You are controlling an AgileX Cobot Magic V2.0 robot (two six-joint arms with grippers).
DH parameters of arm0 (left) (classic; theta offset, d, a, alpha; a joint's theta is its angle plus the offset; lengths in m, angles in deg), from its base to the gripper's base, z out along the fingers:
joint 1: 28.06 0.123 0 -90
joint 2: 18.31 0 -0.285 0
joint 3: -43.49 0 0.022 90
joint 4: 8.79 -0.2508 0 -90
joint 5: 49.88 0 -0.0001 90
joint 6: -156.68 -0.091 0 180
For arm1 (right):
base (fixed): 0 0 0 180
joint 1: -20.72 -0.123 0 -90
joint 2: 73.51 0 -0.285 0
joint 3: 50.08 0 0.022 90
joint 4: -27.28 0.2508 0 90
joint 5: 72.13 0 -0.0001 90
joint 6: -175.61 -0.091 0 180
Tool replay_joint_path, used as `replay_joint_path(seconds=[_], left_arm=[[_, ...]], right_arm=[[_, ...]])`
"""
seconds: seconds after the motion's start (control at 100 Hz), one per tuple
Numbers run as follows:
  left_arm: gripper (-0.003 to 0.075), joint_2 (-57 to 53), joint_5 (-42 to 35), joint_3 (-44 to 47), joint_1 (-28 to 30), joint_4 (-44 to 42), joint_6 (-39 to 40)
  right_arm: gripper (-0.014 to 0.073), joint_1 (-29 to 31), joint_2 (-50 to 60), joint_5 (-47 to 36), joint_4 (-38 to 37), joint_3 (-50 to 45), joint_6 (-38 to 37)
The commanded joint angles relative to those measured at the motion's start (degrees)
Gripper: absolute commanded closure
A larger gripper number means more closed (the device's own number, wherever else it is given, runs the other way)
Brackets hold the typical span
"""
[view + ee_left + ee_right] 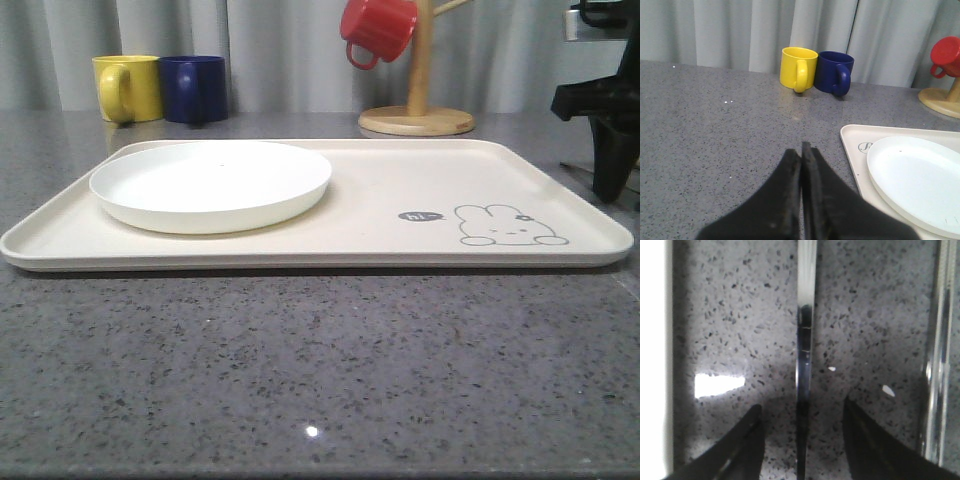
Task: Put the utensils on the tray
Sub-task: 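Close the right gripper on the fork handle and lift it, then carry the fork over the tray and lower it beside the plate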
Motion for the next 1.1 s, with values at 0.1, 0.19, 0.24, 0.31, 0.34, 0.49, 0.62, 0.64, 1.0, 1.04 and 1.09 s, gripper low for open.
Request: replay_joint_path(seconds=[0.1,0.19,0.24,0.31,0.34,0.49,0.62,0.64,1.0,1.04,1.09], left_arm=[[0.0739,0.3,-4.3,-1.5,0.0,1.0,0.0],[0.0739,0.3,-4.3,-1.5,0.0,1.0,0.0],[0.0739,0.3,-4.3,-1.5,0.0,1.0,0.0],[0.0739,0.3,-4.3,-1.5,0.0,1.0,0.0],[0.0739,0.3,-4.3,-1.5,0.0,1.0,0.0],[0.0739,0.3,-4.3,-1.5,0.0,1.0,0.0],[0.0739,0.3,-4.3,-1.5,0.0,1.0,0.0],[0.0739,0.3,-4.3,-1.5,0.0,1.0,0.0],[0.0739,0.3,-4.3,-1.5,0.0,1.0,0.0],[0.0739,0.3,-4.3,-1.5,0.0,1.0,0.0],[0.0739,0.3,-4.3,-1.5,0.0,1.0,0.0]], right_arm=[[0.0402,0.0,1.6,0.0,-0.3,1.4,0.4],[0.0557,0.0,1.6,0.0,-0.2,1.4,0.2],[0.0615,0.0,1.6,0.0,-0.2,1.4,0.2],[0.064,0.1,1.8,0.1,-0.2,1.8,0.0],[0.064,0.1,1.9,0.5,-0.2,2.0,-0.2],[0.064,-0.3,3.8,4.0,-0.2,5.2,-2.9],[0.064,-2.7,6.7,5.4,-0.2,7.9,-7.2],[0.064,-3.4,6.9,5.4,-0.2,8.2,-7.8],[0.064,-18.1,6.9,1.4,-4.4,10.1,-23.5],[0.064,-19.7,6.3,0.9,-5.4,10.1,-25.2],[0.064,-21.4,5.3,0.0,-6.5,10.1,-27.5]])
